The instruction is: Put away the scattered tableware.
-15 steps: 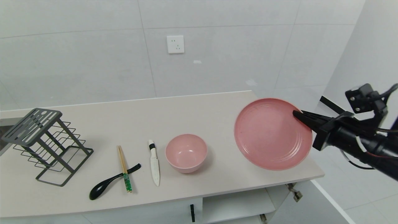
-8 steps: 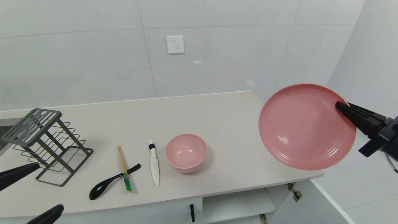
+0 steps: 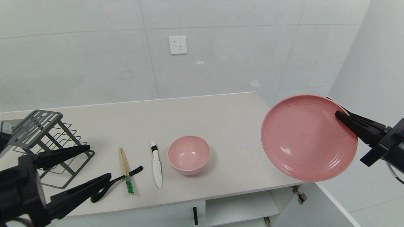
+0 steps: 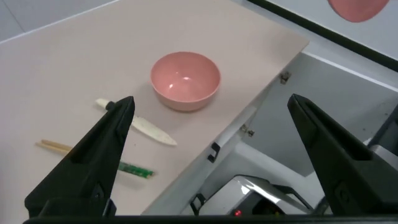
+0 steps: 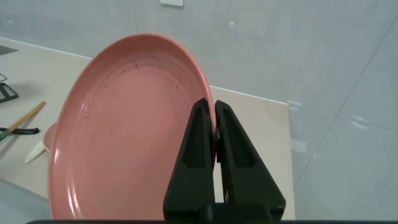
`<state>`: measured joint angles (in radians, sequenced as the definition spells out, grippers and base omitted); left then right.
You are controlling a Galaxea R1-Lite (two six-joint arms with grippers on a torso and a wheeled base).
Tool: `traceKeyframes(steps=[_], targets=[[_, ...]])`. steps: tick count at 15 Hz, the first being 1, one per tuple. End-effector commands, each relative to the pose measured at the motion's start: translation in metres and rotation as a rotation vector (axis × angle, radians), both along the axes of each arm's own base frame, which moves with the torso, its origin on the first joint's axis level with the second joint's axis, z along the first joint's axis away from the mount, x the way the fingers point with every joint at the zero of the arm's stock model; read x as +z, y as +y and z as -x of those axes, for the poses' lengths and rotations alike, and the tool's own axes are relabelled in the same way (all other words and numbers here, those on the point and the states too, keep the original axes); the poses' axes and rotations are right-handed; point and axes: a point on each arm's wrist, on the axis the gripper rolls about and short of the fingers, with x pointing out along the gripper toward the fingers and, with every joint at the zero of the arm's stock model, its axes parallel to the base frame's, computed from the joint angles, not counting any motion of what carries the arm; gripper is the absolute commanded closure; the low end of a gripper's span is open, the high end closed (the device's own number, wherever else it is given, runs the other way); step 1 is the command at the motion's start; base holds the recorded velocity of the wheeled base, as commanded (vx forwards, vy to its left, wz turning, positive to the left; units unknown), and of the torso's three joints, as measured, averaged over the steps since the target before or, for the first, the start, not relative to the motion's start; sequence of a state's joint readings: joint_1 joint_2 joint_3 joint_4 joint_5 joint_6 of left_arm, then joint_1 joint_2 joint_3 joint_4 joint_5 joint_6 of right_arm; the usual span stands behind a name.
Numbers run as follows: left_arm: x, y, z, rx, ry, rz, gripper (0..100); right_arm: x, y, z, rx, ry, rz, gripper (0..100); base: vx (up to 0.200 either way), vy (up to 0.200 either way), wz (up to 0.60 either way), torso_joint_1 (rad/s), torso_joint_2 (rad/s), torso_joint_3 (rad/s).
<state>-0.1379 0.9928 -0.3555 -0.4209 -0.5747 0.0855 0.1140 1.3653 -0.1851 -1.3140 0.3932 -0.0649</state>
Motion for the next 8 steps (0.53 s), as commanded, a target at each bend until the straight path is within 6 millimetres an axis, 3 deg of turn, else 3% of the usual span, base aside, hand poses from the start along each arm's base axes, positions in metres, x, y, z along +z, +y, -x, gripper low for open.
traceKeyframes(steps=[1, 3, 8], targets=[[-0.023, -0.009, -0.060, 0.000, 0.070, -0.008, 0, -0.001, 0.000, 0.000, 0.002, 0.006, 0.002, 100, 0.000, 0.000, 0.00, 0.000, 0.00, 0.000], [-0.029, -0.012, -0.079, 0.006, 0.037, -0.009, 0, -0.002, 0.000, 0.000, 0.002, 0.007, 0.003, 100, 0.000, 0.000, 0.00, 0.000, 0.00, 0.000], [-0.034, -0.053, -0.117, 0.088, 0.168, 0.070, 0, -0.005, 0.000, -0.002, 0.000, 0.019, 0.008, 100, 0.000, 0.000, 0.00, 0.000, 0.00, 0.000]])
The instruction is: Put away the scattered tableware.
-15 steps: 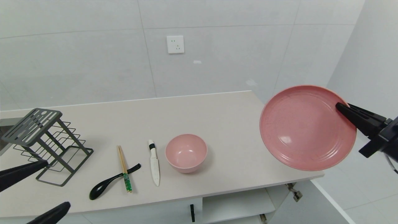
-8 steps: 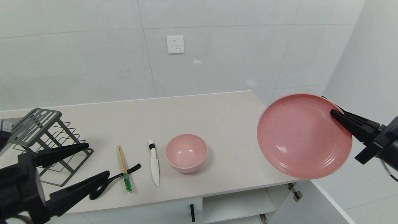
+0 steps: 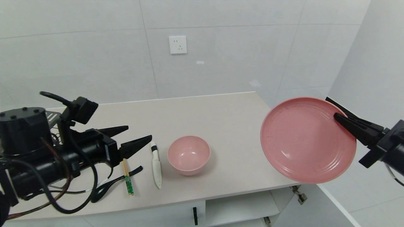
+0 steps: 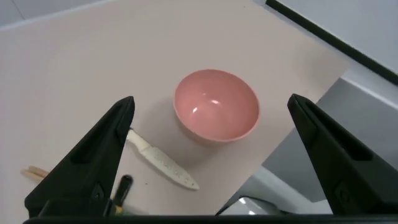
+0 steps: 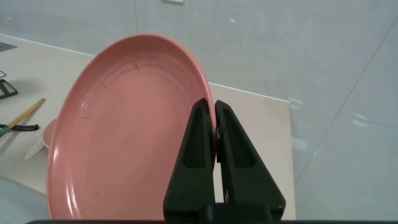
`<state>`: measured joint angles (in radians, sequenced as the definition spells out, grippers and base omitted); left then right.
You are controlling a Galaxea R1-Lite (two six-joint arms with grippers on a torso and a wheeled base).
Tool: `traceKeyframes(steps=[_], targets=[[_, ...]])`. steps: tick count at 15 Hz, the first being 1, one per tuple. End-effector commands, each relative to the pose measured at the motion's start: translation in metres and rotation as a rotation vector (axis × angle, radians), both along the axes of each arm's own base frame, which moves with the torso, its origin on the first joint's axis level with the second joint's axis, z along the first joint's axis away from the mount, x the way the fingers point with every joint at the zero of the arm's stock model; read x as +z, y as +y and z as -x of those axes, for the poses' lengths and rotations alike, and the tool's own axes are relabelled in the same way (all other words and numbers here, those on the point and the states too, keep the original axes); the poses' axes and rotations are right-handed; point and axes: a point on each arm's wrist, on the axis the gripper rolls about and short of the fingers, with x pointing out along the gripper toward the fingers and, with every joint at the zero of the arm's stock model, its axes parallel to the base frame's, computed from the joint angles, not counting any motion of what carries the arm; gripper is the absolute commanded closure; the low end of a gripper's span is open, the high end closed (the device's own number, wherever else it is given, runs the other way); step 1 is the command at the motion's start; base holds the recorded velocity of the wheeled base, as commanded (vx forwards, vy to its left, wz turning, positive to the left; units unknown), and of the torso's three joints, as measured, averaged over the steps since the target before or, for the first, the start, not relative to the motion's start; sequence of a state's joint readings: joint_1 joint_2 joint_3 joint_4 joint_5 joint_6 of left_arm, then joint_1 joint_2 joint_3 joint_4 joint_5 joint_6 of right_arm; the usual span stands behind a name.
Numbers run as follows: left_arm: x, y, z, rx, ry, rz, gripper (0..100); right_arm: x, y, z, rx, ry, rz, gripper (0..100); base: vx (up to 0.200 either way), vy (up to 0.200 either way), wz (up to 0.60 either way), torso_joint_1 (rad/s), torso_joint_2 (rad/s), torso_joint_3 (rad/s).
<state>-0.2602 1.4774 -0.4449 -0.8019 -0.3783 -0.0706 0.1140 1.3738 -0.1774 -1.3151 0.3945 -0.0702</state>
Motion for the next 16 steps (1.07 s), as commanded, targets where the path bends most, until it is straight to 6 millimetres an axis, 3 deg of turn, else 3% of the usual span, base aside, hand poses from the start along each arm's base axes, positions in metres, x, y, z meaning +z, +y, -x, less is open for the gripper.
traceKeyframes(steps=[1, 6, 12, 16], targets=[[-0.013, -0.020, -0.021, -0.002, 0.082, 0.014, 0, -0.002, 0.000, -0.002, -0.001, 0.013, 0.002, 100, 0.000, 0.000, 0.00, 0.000, 0.00, 0.000], [-0.046, -0.035, -0.043, 0.055, 0.192, -0.026, 0, -0.006, 0.000, -0.003, 0.001, 0.032, 0.004, 100, 0.000, 0.000, 0.00, 0.000, 0.00, 0.000], [-0.064, -0.041, -0.062, 0.075, 0.265, -0.012, 0, -0.009, 0.001, -0.004, 0.001, 0.043, 0.005, 100, 0.000, 0.000, 0.00, 0.000, 0.00, 0.000], [-0.088, -0.049, -0.074, 0.063, 0.321, -0.041, 0, -0.009, 0.001, -0.004, 0.001, 0.043, 0.005, 100, 0.000, 0.000, 0.00, 0.000, 0.00, 0.000]])
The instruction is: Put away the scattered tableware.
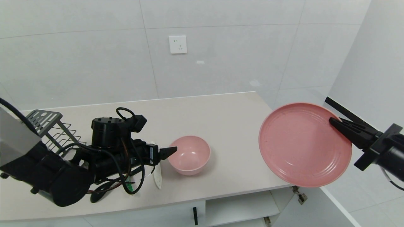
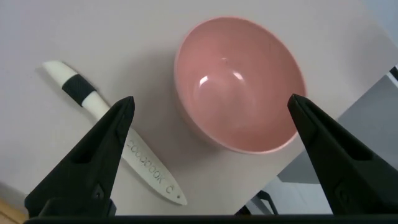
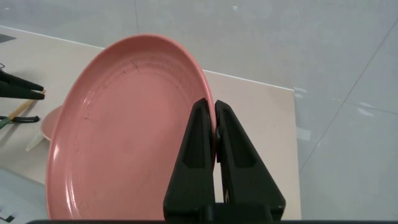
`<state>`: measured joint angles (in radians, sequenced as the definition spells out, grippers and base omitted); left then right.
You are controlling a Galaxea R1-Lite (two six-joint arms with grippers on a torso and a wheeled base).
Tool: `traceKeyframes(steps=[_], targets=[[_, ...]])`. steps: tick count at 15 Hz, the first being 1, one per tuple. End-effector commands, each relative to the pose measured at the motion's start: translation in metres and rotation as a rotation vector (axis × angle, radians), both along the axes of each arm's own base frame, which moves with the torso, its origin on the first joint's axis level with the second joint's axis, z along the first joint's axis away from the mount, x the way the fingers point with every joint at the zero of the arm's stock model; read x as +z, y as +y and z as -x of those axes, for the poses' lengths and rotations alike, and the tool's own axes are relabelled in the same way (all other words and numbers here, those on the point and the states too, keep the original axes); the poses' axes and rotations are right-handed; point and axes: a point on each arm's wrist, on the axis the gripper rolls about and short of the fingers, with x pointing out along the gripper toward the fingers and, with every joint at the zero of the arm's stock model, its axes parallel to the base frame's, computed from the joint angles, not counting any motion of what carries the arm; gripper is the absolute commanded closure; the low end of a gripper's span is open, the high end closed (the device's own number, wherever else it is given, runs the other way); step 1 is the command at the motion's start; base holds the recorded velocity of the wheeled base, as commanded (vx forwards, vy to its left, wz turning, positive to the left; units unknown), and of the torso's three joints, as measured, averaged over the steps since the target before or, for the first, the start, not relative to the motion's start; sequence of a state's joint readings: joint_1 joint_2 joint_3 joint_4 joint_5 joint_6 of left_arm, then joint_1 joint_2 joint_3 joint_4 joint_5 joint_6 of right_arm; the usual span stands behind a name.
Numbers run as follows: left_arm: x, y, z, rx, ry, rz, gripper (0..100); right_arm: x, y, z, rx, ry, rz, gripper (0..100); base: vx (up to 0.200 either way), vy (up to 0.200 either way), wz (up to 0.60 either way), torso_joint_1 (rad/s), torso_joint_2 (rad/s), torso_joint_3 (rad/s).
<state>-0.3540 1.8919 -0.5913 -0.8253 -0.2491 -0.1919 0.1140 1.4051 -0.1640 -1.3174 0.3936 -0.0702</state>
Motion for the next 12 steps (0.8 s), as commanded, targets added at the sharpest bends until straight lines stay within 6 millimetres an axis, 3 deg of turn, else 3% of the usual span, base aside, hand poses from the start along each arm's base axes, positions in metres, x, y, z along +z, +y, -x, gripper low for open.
traceKeyframes(steps=[1, 6, 9, 12], targets=[[-0.016, -0.005, -0.007, -0.005, 0.033, -0.015, 0, 0.000, 0.000, 0.000, 0.000, 0.001, 0.000, 100, 0.000, 0.000, 0.00, 0.000, 0.00, 0.000], [-0.038, -0.014, -0.021, 0.008, 0.003, -0.019, 0, -0.002, 0.000, -0.001, 0.002, 0.009, 0.001, 100, 0.000, 0.000, 0.00, 0.000, 0.00, 0.000], [-0.037, -0.018, -0.032, 0.011, -0.013, -0.010, 0, -0.003, 0.000, -0.002, 0.002, 0.018, 0.002, 100, 0.000, 0.000, 0.00, 0.000, 0.00, 0.000], [-0.047, -0.023, -0.046, 0.015, -0.005, -0.012, 0, -0.004, 0.000, -0.002, 0.002, 0.022, 0.003, 100, 0.000, 0.000, 0.00, 0.000, 0.00, 0.000]])
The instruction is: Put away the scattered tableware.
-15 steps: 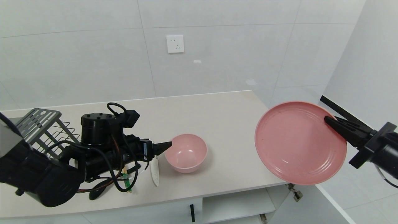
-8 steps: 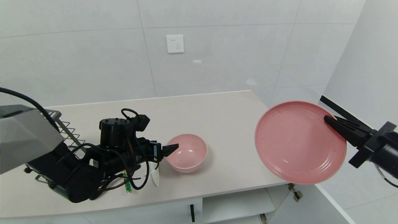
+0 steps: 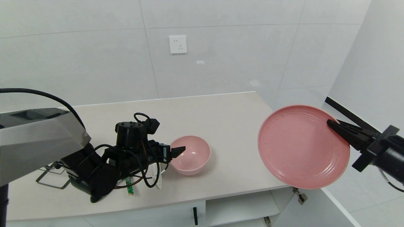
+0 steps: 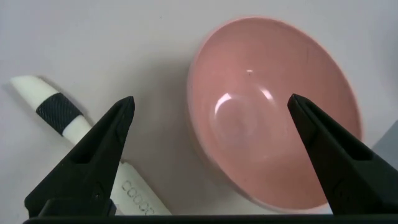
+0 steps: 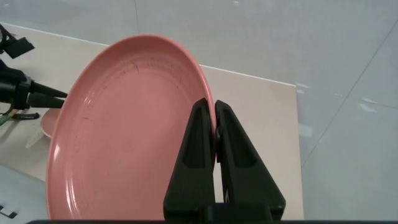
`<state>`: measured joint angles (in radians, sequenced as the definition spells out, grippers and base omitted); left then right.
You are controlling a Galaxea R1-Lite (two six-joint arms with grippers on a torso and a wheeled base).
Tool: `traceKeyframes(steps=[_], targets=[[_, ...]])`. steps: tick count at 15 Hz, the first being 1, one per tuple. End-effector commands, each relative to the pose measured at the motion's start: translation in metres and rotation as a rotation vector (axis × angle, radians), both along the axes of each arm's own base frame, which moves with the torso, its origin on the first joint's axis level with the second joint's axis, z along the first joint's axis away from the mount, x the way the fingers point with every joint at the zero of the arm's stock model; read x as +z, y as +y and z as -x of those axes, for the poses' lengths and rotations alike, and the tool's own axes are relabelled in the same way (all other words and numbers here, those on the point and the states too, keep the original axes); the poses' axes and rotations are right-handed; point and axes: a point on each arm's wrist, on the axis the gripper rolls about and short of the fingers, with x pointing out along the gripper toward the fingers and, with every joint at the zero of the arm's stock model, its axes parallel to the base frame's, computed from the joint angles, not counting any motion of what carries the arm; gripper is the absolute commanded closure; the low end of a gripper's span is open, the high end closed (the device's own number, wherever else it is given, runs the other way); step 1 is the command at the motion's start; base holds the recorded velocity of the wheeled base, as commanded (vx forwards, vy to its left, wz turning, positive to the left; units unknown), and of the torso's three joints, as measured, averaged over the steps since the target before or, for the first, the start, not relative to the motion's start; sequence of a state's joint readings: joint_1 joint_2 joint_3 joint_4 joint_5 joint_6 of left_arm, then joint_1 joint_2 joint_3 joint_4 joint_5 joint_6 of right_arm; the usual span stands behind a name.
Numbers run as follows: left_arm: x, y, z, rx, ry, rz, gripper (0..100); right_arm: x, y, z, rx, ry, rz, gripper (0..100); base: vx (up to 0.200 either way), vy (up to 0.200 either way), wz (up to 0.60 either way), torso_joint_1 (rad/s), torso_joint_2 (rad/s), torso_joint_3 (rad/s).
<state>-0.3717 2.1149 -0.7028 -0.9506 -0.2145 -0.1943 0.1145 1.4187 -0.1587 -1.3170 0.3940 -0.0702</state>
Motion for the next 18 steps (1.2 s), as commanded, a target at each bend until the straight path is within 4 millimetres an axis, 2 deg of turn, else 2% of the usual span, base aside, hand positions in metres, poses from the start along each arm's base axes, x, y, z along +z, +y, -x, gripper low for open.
traceKeyframes(steps=[1, 9, 10, 13, 16, 18], targets=[[-0.012, -0.003, -0.011, 0.002, 0.021, -0.007, 0, -0.001, 0.000, 0.000, 0.002, 0.003, 0.001, 100, 0.000, 0.000, 0.00, 0.000, 0.00, 0.000], [-0.020, -0.008, -0.009, -0.019, 0.048, -0.014, 0, -0.002, 0.000, -0.002, 0.002, 0.010, 0.003, 100, 0.000, 0.000, 0.00, 0.000, 0.00, 0.000], [-0.021, -0.010, -0.007, -0.025, 0.055, -0.017, 100, -0.002, 0.000, -0.002, 0.001, 0.010, 0.003, 100, 0.000, 0.000, 0.00, 0.000, 0.00, 0.000], [-0.025, -0.012, 0.002, -0.039, 0.068, -0.025, 100, -0.002, 0.000, -0.002, 0.002, 0.010, 0.003, 100, 0.000, 0.000, 0.00, 0.000, 0.00, 0.000], [-0.013, -0.012, 0.012, -0.053, 0.047, -0.020, 100, -0.002, 0.000, -0.001, 0.002, 0.011, 0.005, 100, 0.000, 0.000, 0.00, 0.000, 0.00, 0.000], [0.005, -0.012, 0.013, -0.051, -0.031, 0.008, 100, -0.002, 0.000, -0.001, 0.002, 0.009, 0.004, 100, 0.000, 0.000, 0.00, 0.000, 0.00, 0.000]])
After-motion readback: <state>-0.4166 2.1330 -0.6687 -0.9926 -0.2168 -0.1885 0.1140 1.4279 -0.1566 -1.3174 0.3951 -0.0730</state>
